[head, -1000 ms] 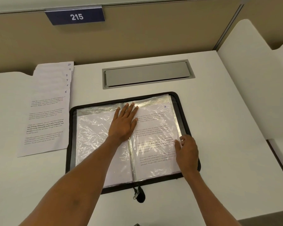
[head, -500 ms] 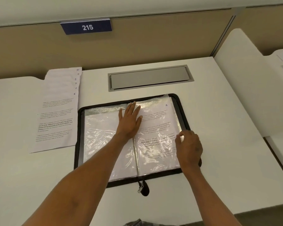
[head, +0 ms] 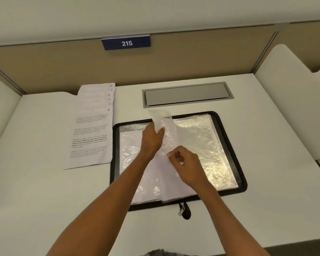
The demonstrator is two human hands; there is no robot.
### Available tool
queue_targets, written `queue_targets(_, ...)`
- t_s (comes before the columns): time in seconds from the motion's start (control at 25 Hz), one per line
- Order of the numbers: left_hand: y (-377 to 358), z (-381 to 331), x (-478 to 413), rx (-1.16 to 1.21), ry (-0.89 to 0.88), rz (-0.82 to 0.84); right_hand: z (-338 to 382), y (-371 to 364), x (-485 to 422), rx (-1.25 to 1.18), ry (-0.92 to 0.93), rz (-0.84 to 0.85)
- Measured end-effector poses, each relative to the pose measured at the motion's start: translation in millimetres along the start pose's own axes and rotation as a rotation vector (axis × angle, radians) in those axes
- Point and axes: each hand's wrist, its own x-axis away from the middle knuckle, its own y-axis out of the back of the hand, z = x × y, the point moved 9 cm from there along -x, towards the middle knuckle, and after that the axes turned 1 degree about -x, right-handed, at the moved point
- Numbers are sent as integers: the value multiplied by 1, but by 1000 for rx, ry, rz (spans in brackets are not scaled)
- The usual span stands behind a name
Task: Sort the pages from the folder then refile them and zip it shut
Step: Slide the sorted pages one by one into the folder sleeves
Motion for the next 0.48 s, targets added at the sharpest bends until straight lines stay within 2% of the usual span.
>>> queue_targets(0.12,37,20,-5,22,50,-22,-23,11,-16,-27,-54,-206)
queue_targets(0.2,59,36,-9,58,95,-31,-42,-9,-24,32,-98,-128)
queue_targets(0.32,85,53,-14,56,122,-50,-54,-61,-23,174,-42,84)
queue_targets(0.48,113,87,-23,-17,163,-60,-57,-108,-20,442,31,143)
